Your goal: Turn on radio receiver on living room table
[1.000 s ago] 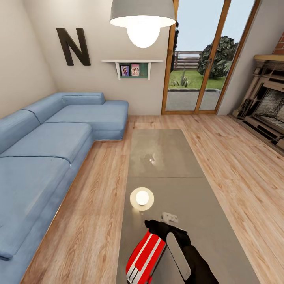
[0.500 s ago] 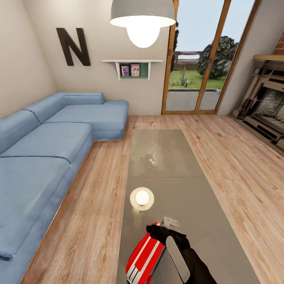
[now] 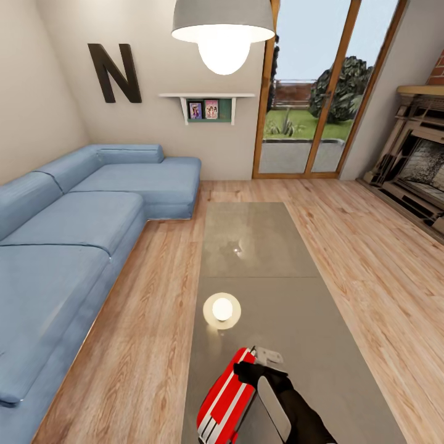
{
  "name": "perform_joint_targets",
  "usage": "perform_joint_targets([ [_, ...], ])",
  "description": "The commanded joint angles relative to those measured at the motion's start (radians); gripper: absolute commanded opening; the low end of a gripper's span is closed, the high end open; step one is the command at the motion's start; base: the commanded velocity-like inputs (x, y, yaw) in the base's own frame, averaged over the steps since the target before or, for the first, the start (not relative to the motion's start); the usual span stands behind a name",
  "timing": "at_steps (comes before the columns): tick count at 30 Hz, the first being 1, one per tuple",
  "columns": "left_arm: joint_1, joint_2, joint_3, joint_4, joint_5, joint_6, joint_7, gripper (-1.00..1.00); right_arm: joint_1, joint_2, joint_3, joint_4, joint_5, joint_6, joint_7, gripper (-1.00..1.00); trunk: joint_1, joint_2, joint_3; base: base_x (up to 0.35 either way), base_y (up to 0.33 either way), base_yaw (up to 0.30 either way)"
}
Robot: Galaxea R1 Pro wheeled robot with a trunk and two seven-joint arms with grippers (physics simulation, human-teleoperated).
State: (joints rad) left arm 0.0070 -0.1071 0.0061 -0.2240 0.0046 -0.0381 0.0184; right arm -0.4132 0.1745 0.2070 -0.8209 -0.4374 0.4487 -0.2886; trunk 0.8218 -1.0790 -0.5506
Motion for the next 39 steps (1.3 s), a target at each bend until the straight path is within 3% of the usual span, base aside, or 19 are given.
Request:
perform_joint_targets([
  [1,0.000,0.000,0.000,0.000,0.000,0.000,0.000,1.00,-0.002,0.000,0.000,0.006,0.000,-0.007,0.000,1.00,0.000,0.000,0.000,0.000,0.000,0.000],
  [21,0.001,0.000,0.000,0.000,0.000,0.001,0.000,1.00,-0.004,0.000,0.000,0.018,0.002,-0.017,-0.002,1.00,0.000,0.000,0.000,0.000,0.000,0.000],
  [29,0.000,0.000,0.000,0.000,0.000,0.000,0.000,1.00,-0.049,0.000,0.001,0.119,0.001,-0.034,-0.003,1.00,0.000,0.000,0.000,0.000,0.000,0.000],
  [36,0.000,0.000,0.000,0.000,0.000,0.001,0.000,1.00,-0.054,0.000,0.002,0.135,0.003,-0.048,-0.003,1.00,0.000,0.000,0.000,0.000,0.000,0.000],
  [37,0.000,0.000,0.000,0.000,0.000,0.001,0.000,1.00,-0.055,0.000,0.002,0.135,0.003,-0.048,-0.003,-1.00,0.000,0.000,0.000,0.000,0.000,0.000],
  [39,0.000,0.000,0.000,0.000,0.000,0.001,0.000,1.00,-0.055,0.000,0.002,0.135,0.003,-0.048,-0.003,-1.00,0.000,0.000,0.000,0.000,0.000,0.000],
])
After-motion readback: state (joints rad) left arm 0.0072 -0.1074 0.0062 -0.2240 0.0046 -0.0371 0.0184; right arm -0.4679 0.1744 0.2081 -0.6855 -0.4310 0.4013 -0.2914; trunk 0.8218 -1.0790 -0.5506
